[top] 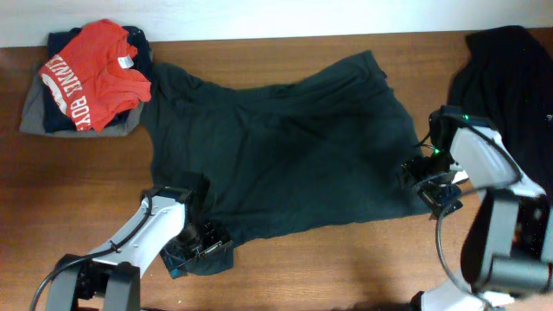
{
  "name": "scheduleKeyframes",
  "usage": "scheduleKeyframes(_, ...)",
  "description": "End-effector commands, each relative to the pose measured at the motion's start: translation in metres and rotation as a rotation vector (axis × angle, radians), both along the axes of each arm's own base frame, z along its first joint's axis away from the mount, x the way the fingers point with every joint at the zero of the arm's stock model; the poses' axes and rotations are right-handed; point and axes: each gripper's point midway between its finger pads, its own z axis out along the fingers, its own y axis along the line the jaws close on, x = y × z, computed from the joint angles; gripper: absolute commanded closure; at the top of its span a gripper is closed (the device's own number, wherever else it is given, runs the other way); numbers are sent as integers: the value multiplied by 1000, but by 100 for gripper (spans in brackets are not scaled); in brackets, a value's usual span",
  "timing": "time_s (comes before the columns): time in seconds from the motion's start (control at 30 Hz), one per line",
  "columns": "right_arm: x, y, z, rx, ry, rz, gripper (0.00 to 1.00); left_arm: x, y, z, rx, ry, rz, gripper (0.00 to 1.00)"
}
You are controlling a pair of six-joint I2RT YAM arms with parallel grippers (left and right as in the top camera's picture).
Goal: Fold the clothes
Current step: 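Move the right gripper to the lower right corner and grasp it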
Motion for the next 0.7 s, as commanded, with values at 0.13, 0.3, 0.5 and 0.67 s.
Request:
scheduleKeyframes(0.13, -6, -3, 9, -41, -137, -28, 1, 3, 3, -4, 14, -12, 10, 1)
scheduleKeyframes(0.3, -12, -4, -12, -47, -157, -68, 1, 3, 3, -3, 14, -12, 10, 1)
scheduleKeyframes(0.5, -13, -15, -24, -53, -185, -104, 1, 3, 3, -3, 14, -12, 10, 1)
scheduleKeyframes(0.67, -13, -20, -27, -67, -195, -104, 1, 4, 2, -4, 13, -16, 10, 1)
